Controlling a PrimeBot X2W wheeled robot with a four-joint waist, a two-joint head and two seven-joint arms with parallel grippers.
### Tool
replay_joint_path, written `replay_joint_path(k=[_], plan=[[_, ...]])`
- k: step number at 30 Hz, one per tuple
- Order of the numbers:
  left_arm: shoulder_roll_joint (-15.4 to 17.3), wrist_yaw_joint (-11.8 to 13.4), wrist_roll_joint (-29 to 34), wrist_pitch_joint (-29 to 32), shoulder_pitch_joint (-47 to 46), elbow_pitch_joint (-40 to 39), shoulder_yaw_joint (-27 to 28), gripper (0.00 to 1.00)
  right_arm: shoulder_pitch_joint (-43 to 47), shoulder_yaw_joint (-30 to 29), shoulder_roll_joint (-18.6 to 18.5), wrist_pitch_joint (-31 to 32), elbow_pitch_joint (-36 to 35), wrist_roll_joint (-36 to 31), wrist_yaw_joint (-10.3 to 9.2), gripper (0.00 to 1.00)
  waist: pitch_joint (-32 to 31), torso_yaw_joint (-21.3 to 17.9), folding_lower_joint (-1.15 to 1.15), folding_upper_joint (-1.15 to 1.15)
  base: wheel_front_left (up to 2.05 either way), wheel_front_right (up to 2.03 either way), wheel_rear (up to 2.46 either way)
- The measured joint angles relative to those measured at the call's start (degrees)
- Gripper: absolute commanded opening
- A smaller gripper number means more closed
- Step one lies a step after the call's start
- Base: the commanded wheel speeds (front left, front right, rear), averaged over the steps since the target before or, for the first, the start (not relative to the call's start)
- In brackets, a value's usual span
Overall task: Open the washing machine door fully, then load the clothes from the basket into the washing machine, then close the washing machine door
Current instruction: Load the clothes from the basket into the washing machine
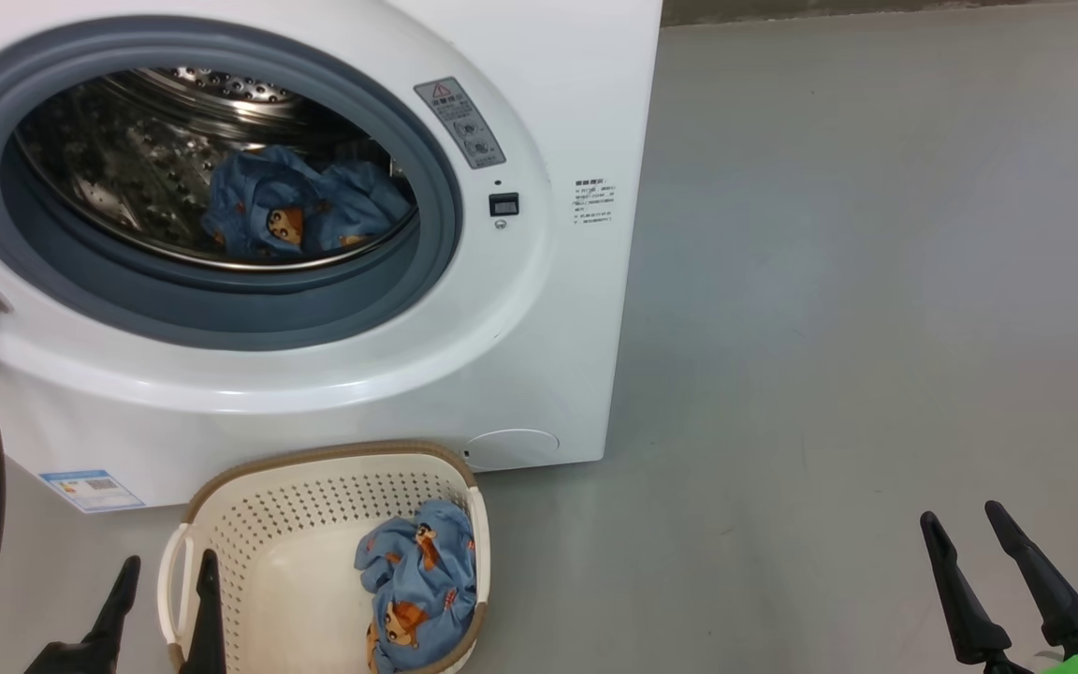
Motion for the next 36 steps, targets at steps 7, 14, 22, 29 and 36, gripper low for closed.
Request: replay_joint_path(k=[7,14,22,29,36], plan=[[0.0,0.34,-0.21,0.0,0.01,0.0,-0.2,1.0,-0.01,-0.34,0.13,0.0,-0.01,-0.08,0.0,1.0,0.06,0.13,0.0,0.0,0.0,0.0,0.0],[0.0,0.75,-1.01,0.01,-0.01,0.43,-1.16,1.0,-0.13,-0.33,0.45,0.0,-0.02,-0.13,0.0,1.0,0.64,0.23,0.0,0.0,0.0,0.0,0.0],[0.03,1.26,-3.15,0.01,-0.09,4.67,-4.1,1.0,-0.64,-0.21,1.38,0.0,-0.12,-0.13,-0.01,1.0,1.6,0.09,0.0,0.0,0.0,0.0,0.0],[0.08,1.18,-5.54,0.01,-4.25,14.86,-10.87,1.0,-2.97,0.15,1.48,0.0,-0.74,-0.13,0.0,1.0,3.9,0.42,0.01,0.0,0.0,0.0,0.0],[0.03,0.85,-6.0,0.02,-12.38,23.24,-14.56,1.0,-6.42,0.63,1.43,-0.01,-1.63,-0.12,0.0,1.0,8.13,0.39,0.01,0.0,0.0,0.0,0.0]])
